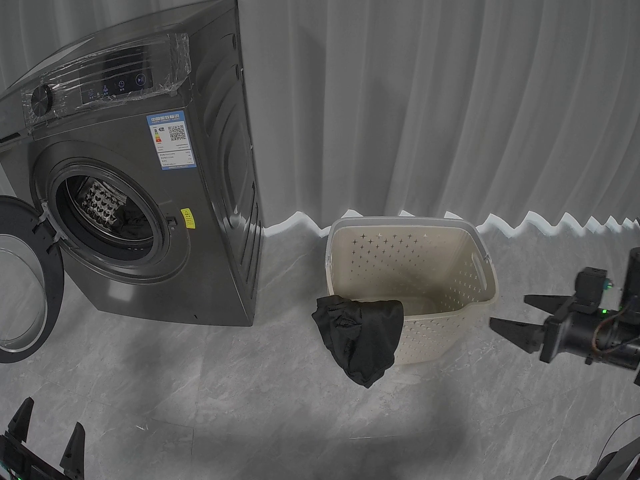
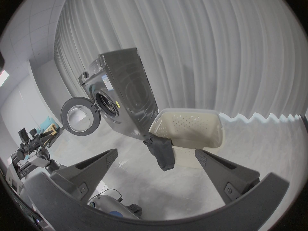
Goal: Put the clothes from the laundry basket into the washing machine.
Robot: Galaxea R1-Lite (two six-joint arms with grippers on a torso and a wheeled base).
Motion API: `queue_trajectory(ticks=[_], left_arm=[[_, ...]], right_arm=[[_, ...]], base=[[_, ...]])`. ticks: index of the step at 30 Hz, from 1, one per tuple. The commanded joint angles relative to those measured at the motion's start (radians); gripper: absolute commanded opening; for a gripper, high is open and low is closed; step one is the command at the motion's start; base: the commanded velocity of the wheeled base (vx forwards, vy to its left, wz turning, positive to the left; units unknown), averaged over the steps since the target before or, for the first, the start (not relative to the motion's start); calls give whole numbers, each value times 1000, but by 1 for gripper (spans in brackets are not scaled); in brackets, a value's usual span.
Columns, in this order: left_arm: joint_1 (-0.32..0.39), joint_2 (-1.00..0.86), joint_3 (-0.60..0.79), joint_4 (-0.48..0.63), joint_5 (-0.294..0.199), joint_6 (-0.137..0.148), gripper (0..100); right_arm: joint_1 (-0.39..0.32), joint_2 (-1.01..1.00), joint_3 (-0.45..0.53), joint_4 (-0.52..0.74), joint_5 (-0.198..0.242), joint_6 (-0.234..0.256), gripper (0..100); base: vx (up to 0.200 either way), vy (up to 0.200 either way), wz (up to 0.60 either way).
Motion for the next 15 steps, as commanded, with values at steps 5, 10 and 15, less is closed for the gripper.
queue_trajectory(ticks=[5,10,15], left_arm=[[0,-16,18,0,0,-3,100],[0,-15,18,2,0,-1,100],[0,-15,18,0,0,-3,100]], right_arm=[[160,683,-152,-370,-61,74,100],[166,740,-218,-370,-84,81,100],[161,827,-350,-353,-87,83,100]], base=[[0,0,0],[0,0,0],[0,0,0]])
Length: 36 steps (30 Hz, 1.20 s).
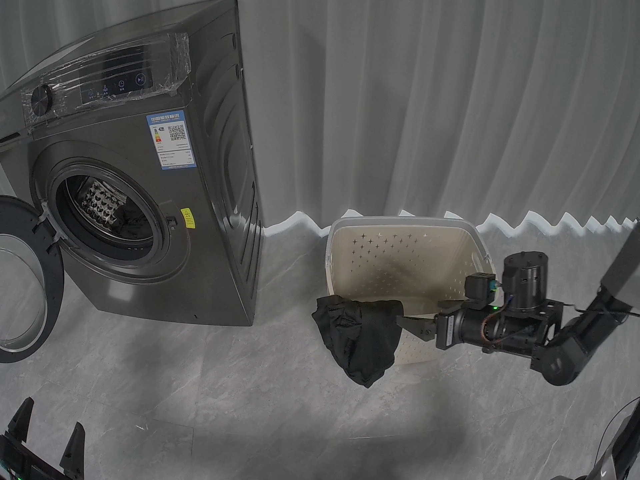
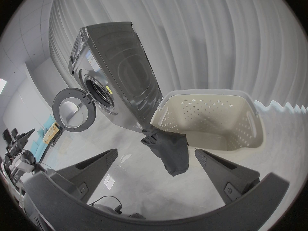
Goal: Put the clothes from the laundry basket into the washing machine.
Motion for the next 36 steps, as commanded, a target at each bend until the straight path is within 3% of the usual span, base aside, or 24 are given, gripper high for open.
queue_trajectory(ticks=[1,9,16,25,30,36], left_arm=[[0,-15,18,0,0,-1,100],[0,-16,18,0,0,-1,100],[0,-16,18,0,0,-1,100],[0,-16,18,0,2,-1,100],[0,-16,18,0,2,-1,100],[0,-16,18,0,2,-1,100]], right_arm=[[19,182,-128,-13,-12,10,100],[11,320,-256,-18,-12,11,100],[-14,462,-424,-4,-25,13,100],[-23,531,-523,33,-32,16,100],[-17,534,-564,40,-32,77,100],[-15,541,-592,89,-26,94,100]], base=[[0,0,0],[0,0,0],[0,0,0],[0,0,0],[0,0,0],[0,0,0]])
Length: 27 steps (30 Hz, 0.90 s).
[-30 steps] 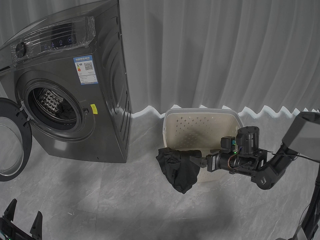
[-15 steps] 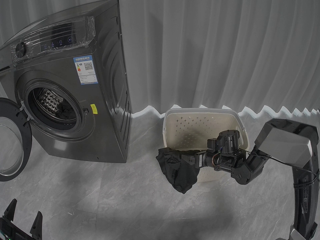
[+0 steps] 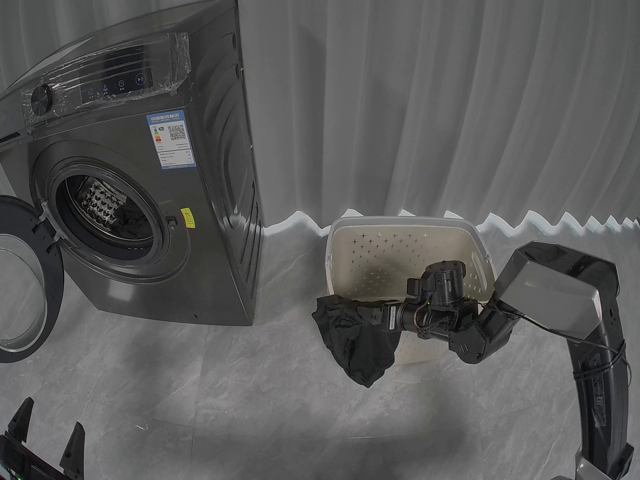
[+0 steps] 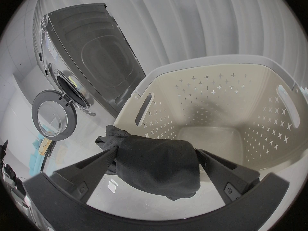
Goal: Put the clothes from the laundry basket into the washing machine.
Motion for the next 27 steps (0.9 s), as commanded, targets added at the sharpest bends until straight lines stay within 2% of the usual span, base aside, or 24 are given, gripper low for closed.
queue_trajectory(ticks=[1,7,8,22,27], left_arm=[[0,-16,18,0,0,-1,100],[0,-16,18,0,0,-2,100],[0,-16,18,0,0,-2,100],[0,-16,18,0,0,-2,100],[0,-16,18,0,0,-2,100]], right_arm=[[3,7,-18,5,2,4,100],[9,15,-51,10,4,67,100],[9,15,-51,10,4,70,0],[4,-12,-9,17,12,76,0],[7,-82,16,13,12,113,0]], base=[[0,0,0],[0,0,0],[0,0,0],[0,0,0],[0,0,0]])
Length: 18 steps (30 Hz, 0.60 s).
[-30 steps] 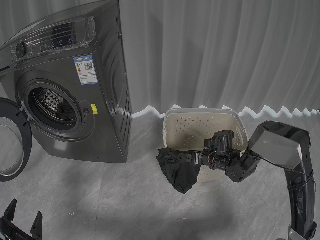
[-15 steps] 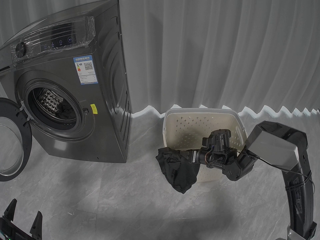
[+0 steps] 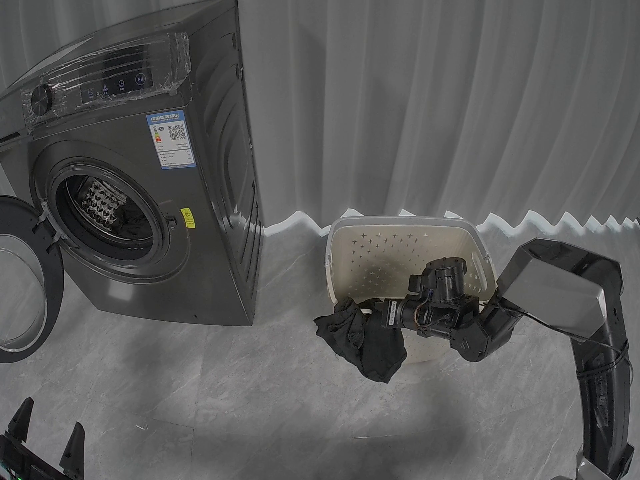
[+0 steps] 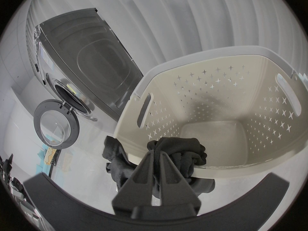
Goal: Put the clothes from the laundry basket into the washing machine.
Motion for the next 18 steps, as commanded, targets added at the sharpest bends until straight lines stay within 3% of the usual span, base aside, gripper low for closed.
queue_trajectory(ticks=[1,18], left_arm=[[0,-16,18,0,0,0,100],[0,-16,18,0,0,0,100]], right_arm=[[1,-78,17,-2,1,20,0],[-12,-150,-17,-8,-7,22,0]], base=[[0,0,0],[0,0,0]])
